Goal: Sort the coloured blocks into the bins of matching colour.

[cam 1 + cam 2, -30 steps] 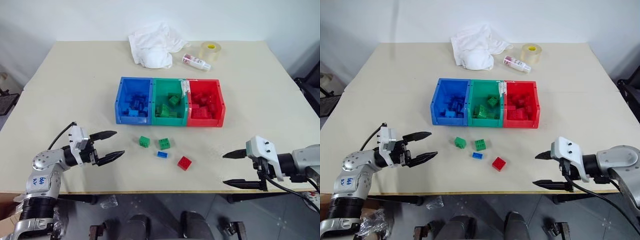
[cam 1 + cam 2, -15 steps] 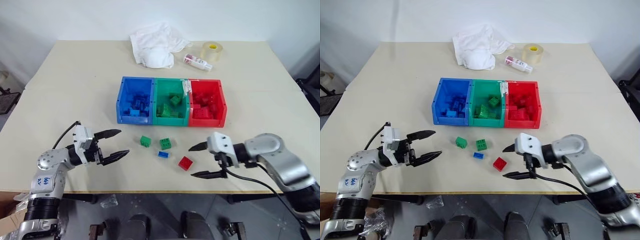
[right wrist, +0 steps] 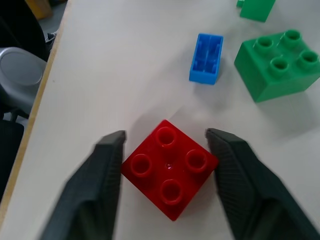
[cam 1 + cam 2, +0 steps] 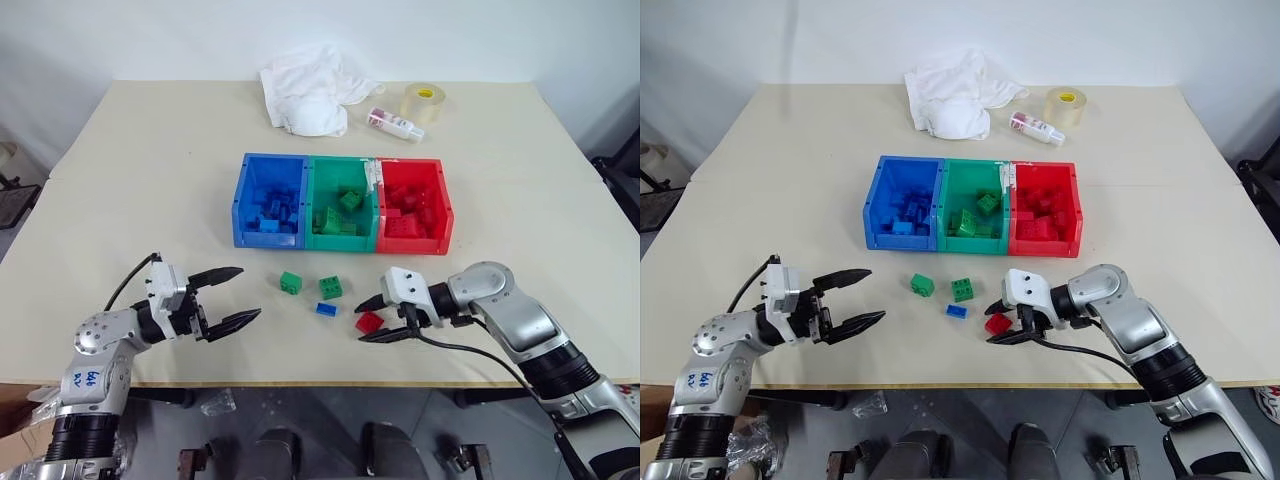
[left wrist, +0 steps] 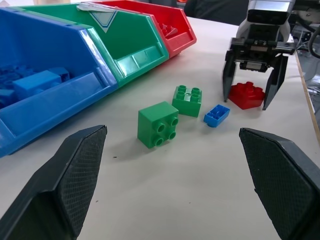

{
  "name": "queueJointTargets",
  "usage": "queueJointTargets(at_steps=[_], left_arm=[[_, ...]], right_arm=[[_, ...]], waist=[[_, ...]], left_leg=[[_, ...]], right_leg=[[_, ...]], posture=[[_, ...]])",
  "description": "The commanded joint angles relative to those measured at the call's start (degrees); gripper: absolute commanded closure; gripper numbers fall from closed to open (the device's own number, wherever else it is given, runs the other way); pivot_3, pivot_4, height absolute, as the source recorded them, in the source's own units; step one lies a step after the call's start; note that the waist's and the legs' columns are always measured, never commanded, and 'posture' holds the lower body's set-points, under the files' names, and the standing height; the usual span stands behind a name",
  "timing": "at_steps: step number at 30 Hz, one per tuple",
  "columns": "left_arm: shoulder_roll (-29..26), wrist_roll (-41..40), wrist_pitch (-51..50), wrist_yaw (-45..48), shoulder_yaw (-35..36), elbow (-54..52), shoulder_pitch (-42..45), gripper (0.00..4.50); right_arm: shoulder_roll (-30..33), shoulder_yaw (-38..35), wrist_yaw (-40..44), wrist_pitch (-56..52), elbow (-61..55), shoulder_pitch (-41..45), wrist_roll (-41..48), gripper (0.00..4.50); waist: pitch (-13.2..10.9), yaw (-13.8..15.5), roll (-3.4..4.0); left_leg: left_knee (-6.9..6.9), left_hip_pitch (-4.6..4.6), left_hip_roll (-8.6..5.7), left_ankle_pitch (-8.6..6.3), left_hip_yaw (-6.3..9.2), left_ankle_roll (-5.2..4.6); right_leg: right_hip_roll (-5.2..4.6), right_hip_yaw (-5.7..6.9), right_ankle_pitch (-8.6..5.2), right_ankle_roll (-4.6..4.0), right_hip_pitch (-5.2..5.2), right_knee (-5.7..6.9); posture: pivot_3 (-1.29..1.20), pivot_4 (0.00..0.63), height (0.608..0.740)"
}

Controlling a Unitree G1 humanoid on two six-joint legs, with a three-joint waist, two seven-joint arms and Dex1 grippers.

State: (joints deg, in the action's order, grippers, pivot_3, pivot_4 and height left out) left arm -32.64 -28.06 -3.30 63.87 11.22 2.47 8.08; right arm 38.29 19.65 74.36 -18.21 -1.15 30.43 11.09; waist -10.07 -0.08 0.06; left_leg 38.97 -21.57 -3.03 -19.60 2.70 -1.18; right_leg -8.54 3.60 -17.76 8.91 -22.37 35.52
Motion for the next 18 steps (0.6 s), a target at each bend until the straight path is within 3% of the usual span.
queueJointTargets(at_steps=[1, 6, 9, 18], left_arm=[[0.3, -1.4, 0.3, -0.3, 0.7, -2.4, -1.0, 0.0], [0.8, -1.3, 0.3, -0.5, 0.2, -2.2, -0.8, 0.0], [0.8, -1.0, 0.6, -0.2, 0.0, -0.7, 0.4, 0.0], [0.8, -0.5, 1.4, 0.9, -0.6, 2.0, 3.0, 0.0]], right_arm=[[-0.1, -3.4, -1.2, -1.8, -4.3, -0.6, 2.9, 2.43], [-0.8, -8.7, -5.9, -6.4, -7.7, -0.2, 6.5, 2.43], [-1.4, -12.8, -10.2, -5.8, -4.5, 4.5, 6.0, 2.43], [-2.9, -13.8, -17.5, 7.0, 22.6, 21.5, -3.0, 2.43]], waist=[[0.0, 0.0, 0.0], [0.0, 0.0, 0.0], [0.0, 0.0, 0.0], [0.0, -0.2, 0.0]], left_leg=[[0.0, 0.0, 0.0, 0.0, 0.0, 0.0], [0.0, 0.0, 0.0, 0.0, 0.0, 0.01], [0.0, 0.0, 0.0, -0.01, -0.02, 0.01], [-0.06, 0.0, -0.04, -0.01, -0.04, 0.01]], right_leg=[[0.0, 0.0, 0.0, 0.0, 0.0, 0.0], [0.0, -0.01, 0.0, 0.0, 0.0, 0.0], [0.0, -0.02, 0.0, 0.0, -0.01, 0.0], [-0.01, -0.01, 0.0, 0.0, -0.05, 0.04]], posture=[[0.0, 0.15, 0.74], [0.0, 0.15, 0.74], [0.0, 0.15, 0.74], [0.0, 0.15, 0.74]])
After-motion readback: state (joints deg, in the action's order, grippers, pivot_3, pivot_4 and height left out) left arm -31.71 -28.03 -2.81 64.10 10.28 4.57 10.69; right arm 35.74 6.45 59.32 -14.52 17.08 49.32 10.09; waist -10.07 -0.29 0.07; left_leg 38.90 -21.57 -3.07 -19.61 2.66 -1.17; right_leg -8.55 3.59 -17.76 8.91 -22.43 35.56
